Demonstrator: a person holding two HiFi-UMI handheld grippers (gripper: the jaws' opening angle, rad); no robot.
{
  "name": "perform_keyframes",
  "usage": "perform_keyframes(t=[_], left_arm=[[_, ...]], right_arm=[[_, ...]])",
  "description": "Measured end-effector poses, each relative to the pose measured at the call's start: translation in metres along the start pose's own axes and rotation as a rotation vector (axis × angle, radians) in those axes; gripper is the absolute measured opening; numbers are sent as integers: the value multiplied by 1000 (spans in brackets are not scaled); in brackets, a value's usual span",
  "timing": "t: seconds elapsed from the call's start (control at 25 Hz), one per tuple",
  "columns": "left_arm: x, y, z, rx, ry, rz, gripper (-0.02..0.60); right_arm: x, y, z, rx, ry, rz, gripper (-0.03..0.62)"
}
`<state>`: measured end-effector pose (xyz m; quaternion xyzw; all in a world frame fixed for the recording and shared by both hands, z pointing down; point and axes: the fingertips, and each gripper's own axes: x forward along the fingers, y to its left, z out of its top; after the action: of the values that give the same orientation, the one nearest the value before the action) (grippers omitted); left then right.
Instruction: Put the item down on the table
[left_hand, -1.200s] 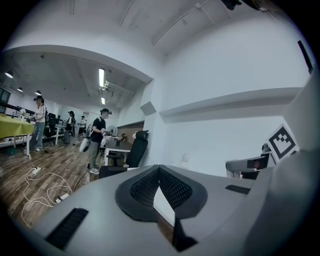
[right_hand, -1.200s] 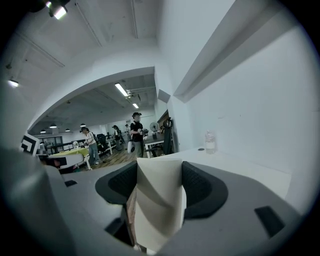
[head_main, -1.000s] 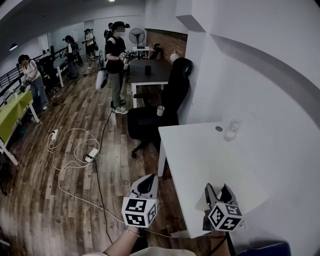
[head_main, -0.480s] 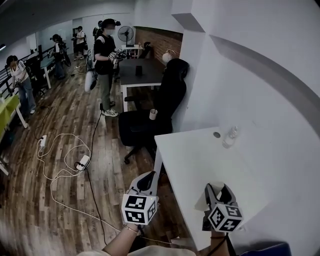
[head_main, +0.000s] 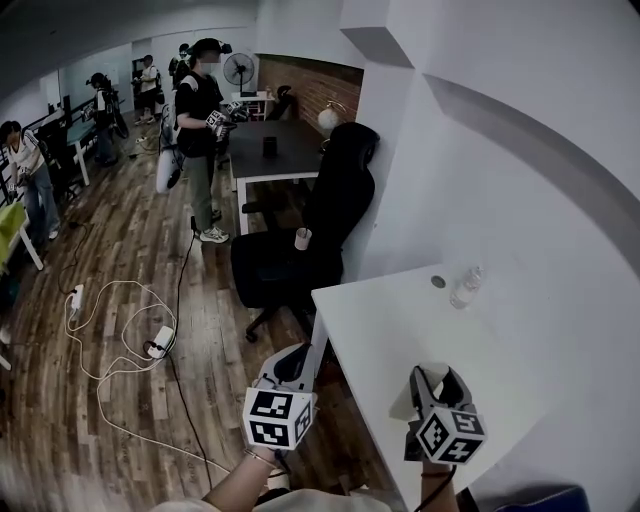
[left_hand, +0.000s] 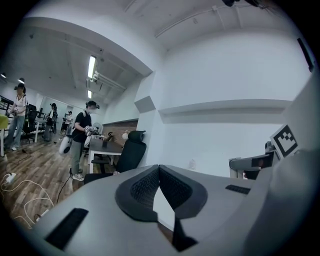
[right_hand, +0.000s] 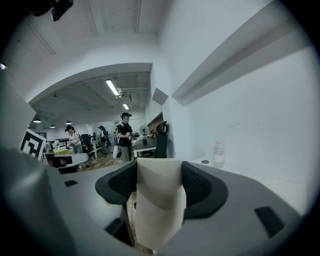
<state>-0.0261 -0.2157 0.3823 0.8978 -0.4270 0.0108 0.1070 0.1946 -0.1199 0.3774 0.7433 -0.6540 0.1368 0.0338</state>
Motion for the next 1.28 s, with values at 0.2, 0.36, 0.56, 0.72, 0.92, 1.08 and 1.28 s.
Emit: perform_keyframes(t=[0.2, 0.36, 0.56, 0.72, 0.92, 1.08, 1.28], left_arm=[[20, 25, 8, 9, -3, -20, 17], [35, 36, 14, 22, -4, -53, 17], [47, 46, 12, 6, -9, -77, 17], [52, 45, 2, -16, 10, -102, 17], [54, 42, -10, -39, 43, -117, 17], [62, 40, -10, -39, 55, -114, 17], [72, 45, -8, -18, 56, -102, 17]], right_arm=[[23, 10, 7, 8, -24, -31, 295], [35, 13, 11, 24, -45, -66, 295], [39, 14, 10, 10, -49, -103, 295], [36, 10, 10, -2, -39, -137, 295], [32, 6, 10, -7, -23, -161, 295], [41, 2, 9, 6, -16, -155, 295], [50, -2, 7, 11, -13, -147, 295]])
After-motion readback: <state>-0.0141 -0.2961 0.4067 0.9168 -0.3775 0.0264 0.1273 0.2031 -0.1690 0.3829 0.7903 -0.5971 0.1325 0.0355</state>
